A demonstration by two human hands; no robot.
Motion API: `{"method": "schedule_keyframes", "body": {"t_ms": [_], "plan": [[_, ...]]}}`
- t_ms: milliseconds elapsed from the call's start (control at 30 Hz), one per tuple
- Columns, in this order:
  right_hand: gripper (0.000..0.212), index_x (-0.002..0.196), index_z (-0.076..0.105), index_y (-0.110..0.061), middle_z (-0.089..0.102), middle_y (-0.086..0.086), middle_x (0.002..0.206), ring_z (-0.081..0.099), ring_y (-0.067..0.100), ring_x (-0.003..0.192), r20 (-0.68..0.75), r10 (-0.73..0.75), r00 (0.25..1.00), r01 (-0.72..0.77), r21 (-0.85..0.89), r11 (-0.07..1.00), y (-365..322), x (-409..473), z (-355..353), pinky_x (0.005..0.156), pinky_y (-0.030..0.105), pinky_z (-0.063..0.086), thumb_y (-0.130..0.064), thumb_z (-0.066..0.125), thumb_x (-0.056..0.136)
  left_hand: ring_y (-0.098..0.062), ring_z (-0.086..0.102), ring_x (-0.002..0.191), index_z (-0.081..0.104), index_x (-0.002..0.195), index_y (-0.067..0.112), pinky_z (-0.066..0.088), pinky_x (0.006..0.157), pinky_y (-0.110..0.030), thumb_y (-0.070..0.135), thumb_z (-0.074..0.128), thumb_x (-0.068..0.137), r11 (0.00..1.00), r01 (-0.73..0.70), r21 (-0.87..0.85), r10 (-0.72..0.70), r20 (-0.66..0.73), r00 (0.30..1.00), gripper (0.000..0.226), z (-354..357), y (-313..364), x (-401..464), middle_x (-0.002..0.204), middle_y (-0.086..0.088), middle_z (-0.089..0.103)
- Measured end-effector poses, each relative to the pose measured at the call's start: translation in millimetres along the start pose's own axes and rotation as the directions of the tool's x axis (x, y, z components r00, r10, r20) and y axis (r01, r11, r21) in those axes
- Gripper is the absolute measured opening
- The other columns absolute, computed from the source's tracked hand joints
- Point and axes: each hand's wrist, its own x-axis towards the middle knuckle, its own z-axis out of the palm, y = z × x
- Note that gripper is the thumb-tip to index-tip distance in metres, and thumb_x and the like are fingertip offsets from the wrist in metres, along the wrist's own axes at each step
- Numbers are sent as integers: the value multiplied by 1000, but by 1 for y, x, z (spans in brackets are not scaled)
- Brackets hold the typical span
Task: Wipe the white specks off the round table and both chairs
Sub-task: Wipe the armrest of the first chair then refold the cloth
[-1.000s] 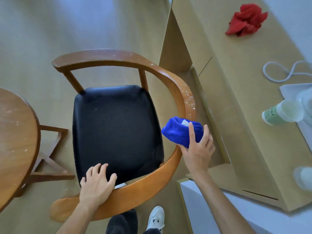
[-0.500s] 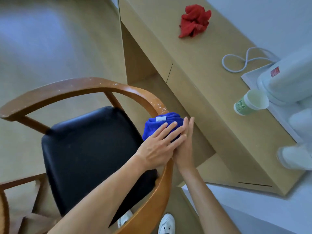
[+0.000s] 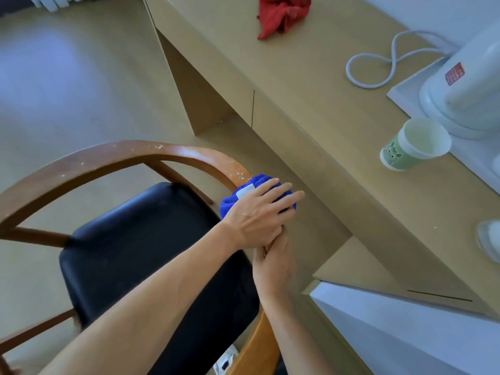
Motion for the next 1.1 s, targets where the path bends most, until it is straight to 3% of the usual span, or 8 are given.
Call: {"method": "schedule_keyframes", "body": {"t_ms": [100, 233, 467, 533, 700, 767, 967, 1100], "plan": [[51, 125, 53, -11, 64, 1, 104, 64, 14, 85, -46, -2, 999, 0, -42, 999, -1, -4, -1, 68, 21, 47, -49, 54, 91, -29, 56, 117, 68, 111, 17, 36, 104, -43, 17, 41, 86, 952, 285, -111, -287, -8, 958, 37, -8, -44, 0, 125, -5, 62], [61, 121, 55, -13, 66, 3, 101, 67, 17, 80, -106, -6, 994, -3, -84, 996, -10, -3, 2, 65, 22, 53, -64, 36, 92, -23, 44, 123, 56, 129, 24, 26, 107, -41, 15, 37, 94, 540, 773, -332, -767, 184, 615, 42, -9, -134, -23, 136, -1, 51], [55, 121, 47, -15, 66, 7, 104, 68, 22, 78, -117, 3, 993, -16, -115, 993, -13, -3, 3, 63, 30, 58, -60, 44, 89, -20, 44, 118, 64, 113, 23, 23, 105, -37, 24, 28, 85, 381, 873, -303, -903, 81, 422, 45, 14, -143, -34, 124, 2, 58], [51, 120, 47, -13, 64, 8, 105, 67, 22, 79, -108, 12, 994, -25, -123, 992, -12, -4, 3, 62, 28, 56, -51, 54, 88, -21, 49, 116, 65, 109, 22, 26, 104, -36, 23, 32, 81, 408, 850, -334, -893, 49, 448, 44, 8, -124, -20, 119, 1, 62], [44, 120, 49, -8, 60, 9, 99, 64, 26, 76, -54, 90, 994, -95, -94, 991, -6, -5, 7, 60, 35, 56, -35, 63, 87, -21, 60, 107, 73, 95, 12, 34, 103, -31, 11, 52, 73, 751, 504, -425, -608, -149, 780, 30, -8, -37, 4, 103, 1, 70], [51, 119, 50, -4, 60, 13, 95, 64, 29, 72, -27, 93, 995, -95, -86, 992, -1, -6, 12, 58, 32, 52, -22, 77, 79, -23, 61, 107, 74, 96, 12, 38, 103, -35, 10, 56, 72, 832, 368, -416, -477, -196, 857, 31, -3, -24, 2, 105, 0, 71], [44, 117, 45, -13, 59, 9, 94, 63, 26, 73, -79, 80, 994, -85, -57, 995, 3, -4, 14, 59, 30, 48, -30, 69, 84, -23, 62, 109, 75, 94, 14, 41, 103, -41, 15, 58, 74, 885, 284, -369, -400, -288, 870, 26, 10, -47, -4, 107, -1, 71], [43, 120, 45, -17, 60, 5, 103, 64, 22, 83, -99, 58, 993, -64, -59, 996, -1, -5, 9, 65, 38, 60, -50, 46, 92, -22, 61, 104, 74, 98, 13, 36, 100, -31, 17, 53, 74, 770, 474, -428, -597, -219, 772, 31, 6, -91, -10, 104, -3, 70]]}}
